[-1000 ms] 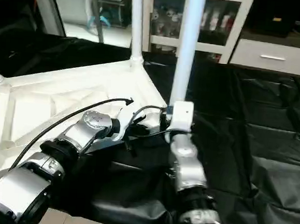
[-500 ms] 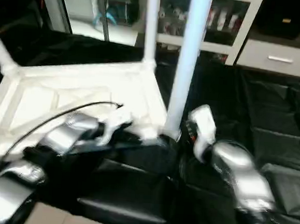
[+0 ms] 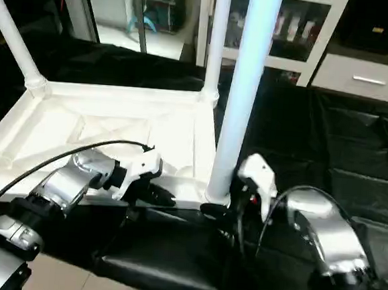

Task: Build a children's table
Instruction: Rotate leg to tighten

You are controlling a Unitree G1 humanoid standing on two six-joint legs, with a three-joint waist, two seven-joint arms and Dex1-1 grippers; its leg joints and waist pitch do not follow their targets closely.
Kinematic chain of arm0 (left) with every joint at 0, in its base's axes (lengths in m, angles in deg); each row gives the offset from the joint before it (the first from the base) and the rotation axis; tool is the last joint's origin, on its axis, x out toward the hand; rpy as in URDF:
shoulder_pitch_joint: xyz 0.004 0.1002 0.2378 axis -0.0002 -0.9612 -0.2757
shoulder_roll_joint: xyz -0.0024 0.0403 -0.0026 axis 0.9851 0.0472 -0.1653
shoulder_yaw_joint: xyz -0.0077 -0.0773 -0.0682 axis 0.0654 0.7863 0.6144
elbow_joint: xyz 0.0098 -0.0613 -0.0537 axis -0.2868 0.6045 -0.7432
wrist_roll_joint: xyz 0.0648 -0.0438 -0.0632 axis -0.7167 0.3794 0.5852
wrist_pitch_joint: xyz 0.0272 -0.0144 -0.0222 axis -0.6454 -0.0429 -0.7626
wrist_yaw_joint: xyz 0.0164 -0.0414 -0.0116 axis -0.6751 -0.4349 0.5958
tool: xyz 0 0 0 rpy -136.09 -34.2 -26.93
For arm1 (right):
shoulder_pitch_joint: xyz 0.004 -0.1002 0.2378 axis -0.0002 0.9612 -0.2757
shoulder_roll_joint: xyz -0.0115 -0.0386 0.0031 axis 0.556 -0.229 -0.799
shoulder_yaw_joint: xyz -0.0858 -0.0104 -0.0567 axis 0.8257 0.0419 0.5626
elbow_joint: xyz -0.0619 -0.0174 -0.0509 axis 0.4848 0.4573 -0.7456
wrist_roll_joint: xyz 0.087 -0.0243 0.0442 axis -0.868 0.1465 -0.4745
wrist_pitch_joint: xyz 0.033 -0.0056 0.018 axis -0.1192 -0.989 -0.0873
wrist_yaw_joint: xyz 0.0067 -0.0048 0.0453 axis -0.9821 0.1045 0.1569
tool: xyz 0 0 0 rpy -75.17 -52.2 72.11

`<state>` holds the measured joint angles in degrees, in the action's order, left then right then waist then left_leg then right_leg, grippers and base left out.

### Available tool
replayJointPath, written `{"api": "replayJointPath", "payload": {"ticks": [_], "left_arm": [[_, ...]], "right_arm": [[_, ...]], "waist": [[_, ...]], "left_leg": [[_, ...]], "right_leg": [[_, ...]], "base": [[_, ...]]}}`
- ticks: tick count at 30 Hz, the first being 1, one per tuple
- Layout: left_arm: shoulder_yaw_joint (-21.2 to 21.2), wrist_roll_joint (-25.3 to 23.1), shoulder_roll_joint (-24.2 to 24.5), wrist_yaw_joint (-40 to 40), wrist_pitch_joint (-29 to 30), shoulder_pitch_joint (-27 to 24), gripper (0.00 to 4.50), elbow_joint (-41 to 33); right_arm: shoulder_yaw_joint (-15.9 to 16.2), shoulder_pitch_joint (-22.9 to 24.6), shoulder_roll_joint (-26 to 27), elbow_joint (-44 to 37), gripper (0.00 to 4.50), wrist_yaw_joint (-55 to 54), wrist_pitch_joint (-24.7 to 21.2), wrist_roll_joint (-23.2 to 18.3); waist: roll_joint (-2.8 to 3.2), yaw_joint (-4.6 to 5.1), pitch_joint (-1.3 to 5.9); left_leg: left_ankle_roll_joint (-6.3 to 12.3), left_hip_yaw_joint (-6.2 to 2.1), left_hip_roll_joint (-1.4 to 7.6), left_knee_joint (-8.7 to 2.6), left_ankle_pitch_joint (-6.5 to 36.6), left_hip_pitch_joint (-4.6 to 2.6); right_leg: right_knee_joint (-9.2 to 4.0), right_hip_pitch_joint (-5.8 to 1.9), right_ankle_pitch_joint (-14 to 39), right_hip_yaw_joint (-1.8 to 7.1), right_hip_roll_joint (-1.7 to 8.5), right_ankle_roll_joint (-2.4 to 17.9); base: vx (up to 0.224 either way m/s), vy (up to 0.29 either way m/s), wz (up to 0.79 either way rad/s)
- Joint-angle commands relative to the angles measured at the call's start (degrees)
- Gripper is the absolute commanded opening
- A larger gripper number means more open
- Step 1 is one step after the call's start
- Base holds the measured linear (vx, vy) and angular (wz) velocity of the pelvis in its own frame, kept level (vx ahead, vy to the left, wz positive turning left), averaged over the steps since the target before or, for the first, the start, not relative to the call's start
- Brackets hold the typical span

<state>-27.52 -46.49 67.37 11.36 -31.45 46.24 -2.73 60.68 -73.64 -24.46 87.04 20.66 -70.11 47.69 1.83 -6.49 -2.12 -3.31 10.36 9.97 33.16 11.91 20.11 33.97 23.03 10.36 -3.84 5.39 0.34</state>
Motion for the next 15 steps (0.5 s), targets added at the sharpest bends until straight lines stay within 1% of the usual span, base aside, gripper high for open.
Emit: {"api": "replayJointPath", "payload": {"ticks": [1, 2, 3, 6, 9, 12, 15], "left_arm": [[-2.44, -0.88, -0.08, 0.83, 1.62, -1.51, 0.0, 0.92], [-2.52, -0.84, -0.01, 0.76, 2.04, -1.52, 0.0, 0.52], [-2.53, -0.83, 0.01, 0.75, 2.11, -1.52, 0.0, 0.46], [-2.59, -0.82, -0.06, 0.53, 2.45, -1.47, 0.0, 0.25], [-2.62, -0.84, -0.06, 0.59, 2.51, -1.46, 0.0, 0.2], [-2.63, -0.84, -0.06, 0.6, 2.54, -1.42, 0.0, 0.21], [-2.58, -0.79, -0.03, 0.59, 2.73, -1.35, 0.0, 0.14]], "right_arm": [[2.03, -0.44, 0.46, 1.0, 3.9, 0.9, 0.16, 1.11], [2.39, -1.19, 0.48, 2.18, 3.9, 1.19, 0.67, 1.8], [2.43, -1.27, 0.47, 2.32, 3.71, 1.23, 0.74, 1.88], [2.15, -1.76, 0.21, 3.53, 3.52, 1.97, 0.96, 1.89], [1.87, -1.81, -0.12, 4.03, 3.27, 2.53, 1.07, 2.01], [2.03, -1.67, -0.63, 4.36, 3.03, 3.08, 1.4, 2.44], [1.79, -1.79, -0.73, 4.93, 2.78, 3.27, 1.77, 2.53]], "waist": [[-0.76, -0.14, 3.02], [-0.56, -0.09, 3.02], [-0.56, -0.09, 3.02], [-0.56, -0.18, 3.09], [-0.4, -0.26, 3.2], [-0.52, -0.25, 3.21], [-0.5, -0.3, 3.19]], "left_leg": [[4.87, -0.93, 3.29, -3.62, 7.72, 0.08], [4.85, -0.94, 3.3, -3.63, 7.96, 0.08], [4.85, -0.94, 3.3, -3.63, 7.96, 0.08], [4.96, -0.91, 3.25, -3.51, 7.87, 0.08], [5.44, -0.94, 3.29, -3.4, 7.07, 0.09], [5.64, -0.9, 3.28, -3.35, 7.25, 0.1], [5.47, -0.91, 3.29, -3.37, 7.72, 0.07]], "right_leg": [[-3.42, -3.13, 6.9, 2.49, 3.73, 15.05], [-3.35, -3.16, 6.28, 2.44, 3.65, 15.38], [-3.35, -3.16, 6.28, 2.44, 3.65, 15.38], [-3.3, -3.28, 5.66, 2.45, 3.69, 15.78], [-3.07, -3.33, 3.95, 2.38, 3.61, 16.22], [-3.05, -3.37, 3.68, 2.38, 3.61, 16.47], [-3.15, -3.37, 4.89, 2.37, 3.63, 16.28]], "base": [[0.0, 0.0, 0.0], [0.0, 0.0, 0.0], [0.0, 0.0, 0.0], [0.0, 0.0, 0.0], [0.0, 0.0, 0.0], [0.0, 0.0, 0.0], [0.0, 0.0, 0.0]]}}
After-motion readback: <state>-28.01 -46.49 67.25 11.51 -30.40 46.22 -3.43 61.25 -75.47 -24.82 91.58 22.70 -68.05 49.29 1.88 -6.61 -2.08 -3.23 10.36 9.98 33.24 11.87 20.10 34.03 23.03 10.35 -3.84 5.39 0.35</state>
